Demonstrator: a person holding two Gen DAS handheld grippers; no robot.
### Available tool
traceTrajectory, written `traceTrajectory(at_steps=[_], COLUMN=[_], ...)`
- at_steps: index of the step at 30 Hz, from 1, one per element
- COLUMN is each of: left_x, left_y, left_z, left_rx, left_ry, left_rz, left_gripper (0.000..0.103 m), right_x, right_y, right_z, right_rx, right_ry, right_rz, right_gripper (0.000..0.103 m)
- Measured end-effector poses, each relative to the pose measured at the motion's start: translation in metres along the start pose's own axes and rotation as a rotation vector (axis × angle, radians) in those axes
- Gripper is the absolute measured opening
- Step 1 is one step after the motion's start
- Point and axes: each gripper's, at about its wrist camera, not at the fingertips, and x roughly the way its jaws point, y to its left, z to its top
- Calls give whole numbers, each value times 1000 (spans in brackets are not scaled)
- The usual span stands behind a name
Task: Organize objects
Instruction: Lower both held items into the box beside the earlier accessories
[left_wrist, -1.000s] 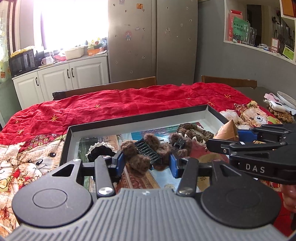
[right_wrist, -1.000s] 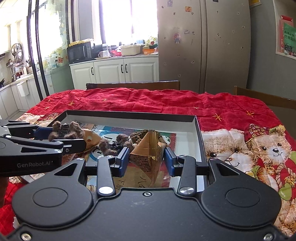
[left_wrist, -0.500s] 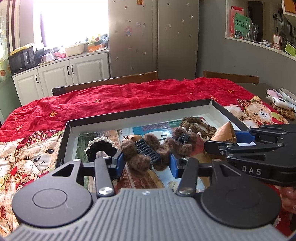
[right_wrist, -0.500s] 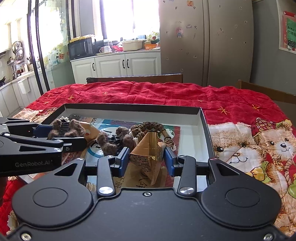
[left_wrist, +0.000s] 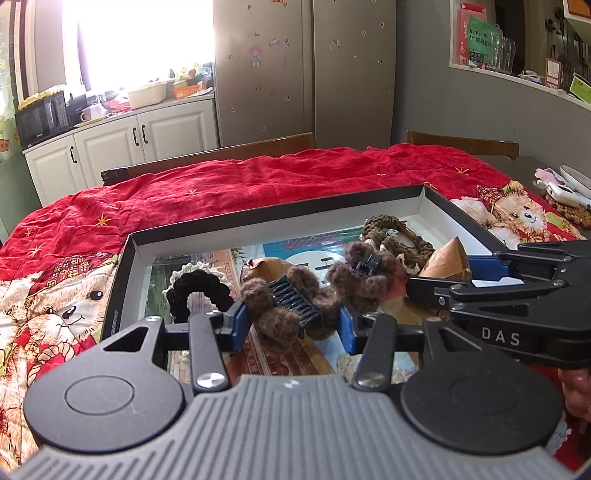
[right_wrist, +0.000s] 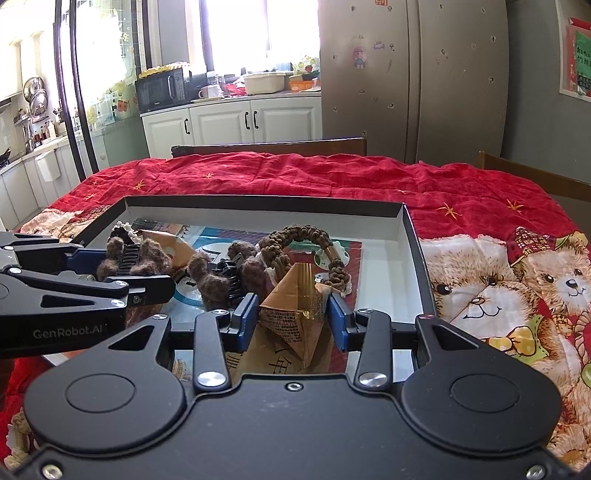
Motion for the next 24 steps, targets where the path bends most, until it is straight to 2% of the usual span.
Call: traceTrajectory(at_steps=[24], left_x=[7], left_y=[-1], left_z=[-4], left_rx=[6], left_ry=[20], left_rz=[8], left_gripper=[52], right_x=[2], right_y=[1], right_z=[0], right_rx=[-3], right_ry=[3], right_rz=[1], right_gripper=[39])
